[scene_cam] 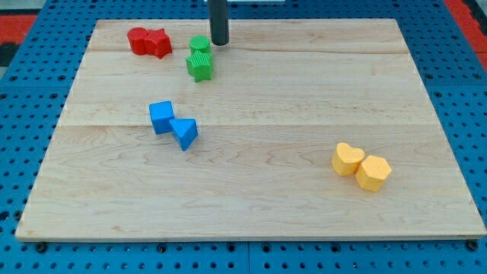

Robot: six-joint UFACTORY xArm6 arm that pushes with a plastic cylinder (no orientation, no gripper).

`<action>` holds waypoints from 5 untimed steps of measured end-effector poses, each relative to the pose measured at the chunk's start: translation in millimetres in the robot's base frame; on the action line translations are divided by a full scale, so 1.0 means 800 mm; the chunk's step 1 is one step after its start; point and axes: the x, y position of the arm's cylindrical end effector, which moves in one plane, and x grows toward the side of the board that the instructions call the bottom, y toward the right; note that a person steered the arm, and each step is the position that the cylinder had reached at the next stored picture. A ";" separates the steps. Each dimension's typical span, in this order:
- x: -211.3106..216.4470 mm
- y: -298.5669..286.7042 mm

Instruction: Move both the green blocks towards the top center of the board

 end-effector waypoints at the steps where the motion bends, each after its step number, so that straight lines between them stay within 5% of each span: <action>1: 0.000 0.000; 3: 0.020 0.004; 5: 0.109 0.018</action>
